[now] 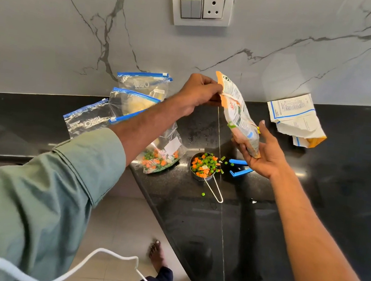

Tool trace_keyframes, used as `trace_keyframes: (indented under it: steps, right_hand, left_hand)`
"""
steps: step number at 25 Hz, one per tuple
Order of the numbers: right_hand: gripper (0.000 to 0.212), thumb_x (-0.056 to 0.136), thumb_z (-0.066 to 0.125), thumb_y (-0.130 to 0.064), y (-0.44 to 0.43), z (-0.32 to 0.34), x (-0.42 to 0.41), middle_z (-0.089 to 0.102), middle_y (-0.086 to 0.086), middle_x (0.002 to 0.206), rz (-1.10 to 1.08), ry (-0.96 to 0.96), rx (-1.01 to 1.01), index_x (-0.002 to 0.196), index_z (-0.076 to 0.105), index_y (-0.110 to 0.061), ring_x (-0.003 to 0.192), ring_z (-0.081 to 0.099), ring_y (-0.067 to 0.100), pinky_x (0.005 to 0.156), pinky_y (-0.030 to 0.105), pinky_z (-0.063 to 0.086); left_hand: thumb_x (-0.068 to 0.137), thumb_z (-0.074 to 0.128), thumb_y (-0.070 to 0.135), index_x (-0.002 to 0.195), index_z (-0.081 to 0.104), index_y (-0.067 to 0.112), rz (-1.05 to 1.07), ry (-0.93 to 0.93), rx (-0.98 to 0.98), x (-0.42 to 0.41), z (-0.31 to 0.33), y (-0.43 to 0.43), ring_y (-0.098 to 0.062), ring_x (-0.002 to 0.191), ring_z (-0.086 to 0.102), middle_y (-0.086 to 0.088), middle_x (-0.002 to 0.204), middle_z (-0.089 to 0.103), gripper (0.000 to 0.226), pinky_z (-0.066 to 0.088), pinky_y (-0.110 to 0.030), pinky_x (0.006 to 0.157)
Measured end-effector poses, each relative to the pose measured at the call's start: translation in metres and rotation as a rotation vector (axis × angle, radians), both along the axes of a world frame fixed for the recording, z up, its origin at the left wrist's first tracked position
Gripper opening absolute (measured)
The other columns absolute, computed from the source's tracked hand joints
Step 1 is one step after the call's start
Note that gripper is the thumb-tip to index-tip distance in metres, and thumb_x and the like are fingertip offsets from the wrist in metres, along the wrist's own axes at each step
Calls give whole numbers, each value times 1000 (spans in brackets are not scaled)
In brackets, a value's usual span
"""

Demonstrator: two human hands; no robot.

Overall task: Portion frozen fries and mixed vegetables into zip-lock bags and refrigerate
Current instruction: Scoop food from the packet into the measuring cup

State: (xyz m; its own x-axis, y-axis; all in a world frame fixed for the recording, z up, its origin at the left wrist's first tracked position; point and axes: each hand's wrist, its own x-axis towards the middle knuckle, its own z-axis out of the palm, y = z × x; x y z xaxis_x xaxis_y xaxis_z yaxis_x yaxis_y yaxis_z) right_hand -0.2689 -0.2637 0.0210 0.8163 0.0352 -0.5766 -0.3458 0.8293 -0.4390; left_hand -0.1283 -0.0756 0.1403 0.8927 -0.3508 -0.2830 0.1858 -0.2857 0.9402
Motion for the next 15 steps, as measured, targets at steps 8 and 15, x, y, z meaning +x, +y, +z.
trace_keyframes:
  steps: [8,15]
  right_hand:
    - [83,93,49,-78,41,4,-5,77,15,103,425,258,-878,125,64,-3,76,73,25,60,35,64]
    - [69,97,48,-74,99,-16,-46,79,9,84,877,313,-1154,114,60,-9,68,78,24,61,37,65]
  left_hand:
    - [94,62,-5,97,57,3,87,38,-30,25,8,-17,-20,65,76,-23,89,74,11,62,-26,59]
    - [92,64,26,119,65,24,-124,-770,579,20,9,68,-18,102,67,1,111,71,27,56,-39,88]
